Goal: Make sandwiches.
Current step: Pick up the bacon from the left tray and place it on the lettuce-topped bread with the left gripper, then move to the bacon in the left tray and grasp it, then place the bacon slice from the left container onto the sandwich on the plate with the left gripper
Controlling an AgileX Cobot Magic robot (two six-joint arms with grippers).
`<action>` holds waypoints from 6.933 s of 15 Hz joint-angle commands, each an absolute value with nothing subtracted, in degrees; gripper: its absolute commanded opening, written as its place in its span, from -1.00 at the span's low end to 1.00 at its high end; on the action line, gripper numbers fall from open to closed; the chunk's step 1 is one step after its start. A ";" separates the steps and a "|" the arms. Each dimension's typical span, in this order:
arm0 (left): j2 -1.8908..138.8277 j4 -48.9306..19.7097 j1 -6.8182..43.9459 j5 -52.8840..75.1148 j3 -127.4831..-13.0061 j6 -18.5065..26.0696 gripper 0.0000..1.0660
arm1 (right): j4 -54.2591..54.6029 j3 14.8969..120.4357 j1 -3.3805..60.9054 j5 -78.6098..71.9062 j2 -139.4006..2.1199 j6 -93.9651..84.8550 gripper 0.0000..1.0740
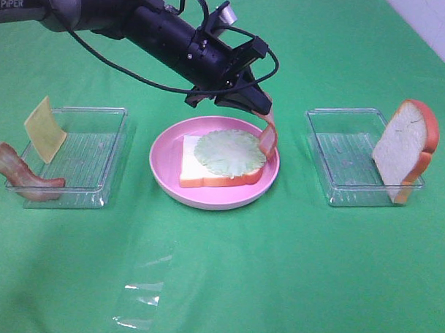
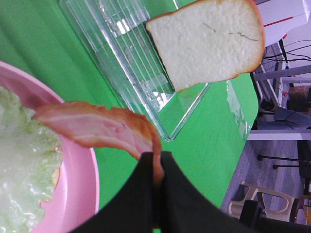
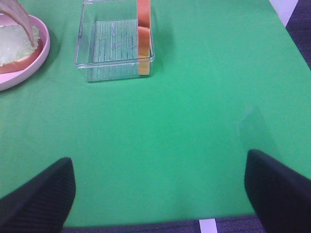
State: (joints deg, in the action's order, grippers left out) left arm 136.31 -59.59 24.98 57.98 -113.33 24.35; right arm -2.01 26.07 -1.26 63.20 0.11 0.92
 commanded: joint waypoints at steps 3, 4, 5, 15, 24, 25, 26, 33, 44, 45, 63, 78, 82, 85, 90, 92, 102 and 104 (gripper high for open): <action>136.42 -53.63 24.98 58.79 -113.62 22.98 -1.00 | -1.95 25.90 -1.20 62.85 2.01 0.46 0.66; 136.71 -52.43 24.92 59.13 -113.62 22.23 -1.00 | -1.95 25.90 -1.20 62.85 2.01 0.46 0.66; 136.88 -45.21 24.81 60.05 -113.56 19.02 -1.00 | -1.95 25.90 -1.20 62.85 2.01 0.46 0.66; 135.73 -22.75 24.98 59.64 -113.62 4.64 -1.00 | -1.95 25.90 -1.20 62.85 2.01 0.46 0.66; 135.39 -15.99 24.98 67.27 -119.81 -0.86 0.90 | -1.95 25.90 -1.20 62.85 2.01 0.46 0.66; 135.39 -14.67 24.98 71.28 -123.36 -0.86 0.90 | -1.95 25.90 -1.20 62.85 2.01 0.46 0.66; 135.39 -14.38 24.98 73.74 -125.59 -0.97 0.90 | -1.95 25.90 -1.20 62.85 2.01 0.46 0.66; 115.16 -5.67 23.84 75.63 -107.26 -6.65 0.89 | -1.95 25.90 -1.20 62.85 2.01 0.46 0.66; 106.91 -1.89 5.44 73.17 -84.05 -2.98 0.88 | -1.95 25.90 -1.20 62.85 2.01 0.46 0.66; 108.35 -1.83 5.44 72.36 -84.05 -3.09 0.88 | -1.95 25.90 -1.20 62.85 2.01 0.46 0.66; 117.57 -1.60 5.44 64.17 -84.05 -5.04 0.08 | -1.95 25.90 -1.20 62.85 2.01 0.46 0.66; 113.45 -2.01 7.45 65.83 -85.26 -4.30 -1.00 | -1.95 25.90 -1.20 62.85 2.01 0.46 0.66; 109.38 -10.83 11.17 69.50 -98.32 -1.49 -1.00 | -1.95 25.90 -1.20 62.85 2.01 0.46 0.66; 110.52 -18.16 13.92 68.30 -108.12 -0.57 -1.00 | -1.95 25.90 -1.20 62.85 2.01 0.46 0.66; 119.69 -29.85 20.05 65.95 -118.83 2.41 -1.00 | -1.95 25.90 -1.20 62.85 2.01 0.46 0.66; 125.42 -33.86 23.43 61.19 -121.07 2.41 -1.00 | -1.95 25.90 -1.20 62.85 2.01 0.46 0.66; 136.88 -40.39 31.28 53.80 -121.52 4.30 -1.00 | -1.95 25.90 -1.20 62.85 2.01 0.46 0.66; 138.03 -38.50 31.28 55.98 -121.52 4.07 -1.00 | -1.95 25.90 -1.20 62.85 2.01 0.46 0.66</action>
